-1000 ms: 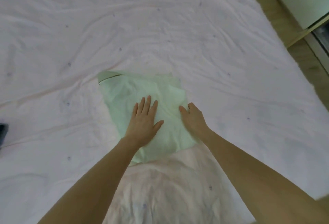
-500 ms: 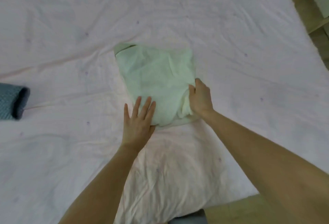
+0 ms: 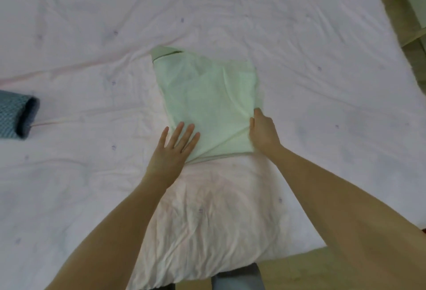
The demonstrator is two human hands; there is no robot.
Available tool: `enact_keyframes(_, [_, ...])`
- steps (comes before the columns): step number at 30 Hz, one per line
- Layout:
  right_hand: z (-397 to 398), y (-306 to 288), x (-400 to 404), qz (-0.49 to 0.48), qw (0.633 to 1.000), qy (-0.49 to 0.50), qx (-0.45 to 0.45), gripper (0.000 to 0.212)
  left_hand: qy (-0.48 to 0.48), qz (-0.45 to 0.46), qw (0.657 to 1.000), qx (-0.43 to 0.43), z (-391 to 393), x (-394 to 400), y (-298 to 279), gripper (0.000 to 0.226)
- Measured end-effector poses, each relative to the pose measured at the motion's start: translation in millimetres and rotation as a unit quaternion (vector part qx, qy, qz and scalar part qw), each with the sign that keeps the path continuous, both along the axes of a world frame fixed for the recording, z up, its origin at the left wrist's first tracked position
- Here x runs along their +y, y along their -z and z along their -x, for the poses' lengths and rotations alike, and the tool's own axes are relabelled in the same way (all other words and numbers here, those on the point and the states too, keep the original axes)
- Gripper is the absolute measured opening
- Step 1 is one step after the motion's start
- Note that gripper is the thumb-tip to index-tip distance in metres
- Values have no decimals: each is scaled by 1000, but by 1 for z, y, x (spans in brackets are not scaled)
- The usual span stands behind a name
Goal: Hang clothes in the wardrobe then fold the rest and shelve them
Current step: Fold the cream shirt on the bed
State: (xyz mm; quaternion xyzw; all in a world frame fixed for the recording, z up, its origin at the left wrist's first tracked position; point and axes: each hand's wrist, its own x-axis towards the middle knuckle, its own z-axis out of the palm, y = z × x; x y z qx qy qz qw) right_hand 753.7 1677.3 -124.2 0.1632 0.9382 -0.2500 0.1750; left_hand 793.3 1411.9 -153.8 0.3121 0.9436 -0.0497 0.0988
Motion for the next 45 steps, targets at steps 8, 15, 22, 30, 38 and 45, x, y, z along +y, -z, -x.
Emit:
enact_keyframes(8, [-4, 8, -20, -86, 992, 91, -1, 44, -52, -105, 992, -56, 44, 31, -43, 61])
enact_keyframes(15, [23, 13, -27, 64, 957, 280, -34, 71, -255, -50, 938, -227, 100, 26, -12, 80])
enact_keyframes(22, [17, 26, -4, 110, 964, 231, -75, 50, -542, -383, 733, -149, 87, 27, -19, 85])
enact_keyframes(30, [5, -6, 23, 53, 987, 148, -25, 31, -590, -393, 601, -369, 43, 50, -39, 70])
enact_keyframes(38, [-35, -51, 68, -15, 978, 102, -183, 44, -448, -128, 770, -436, 6, 77, -79, 72])
enact_keyframes(45, [3, -130, 19, -52, 990, -83, -104, 31, -345, 6, 888, -305, 37, 3, -173, 40])
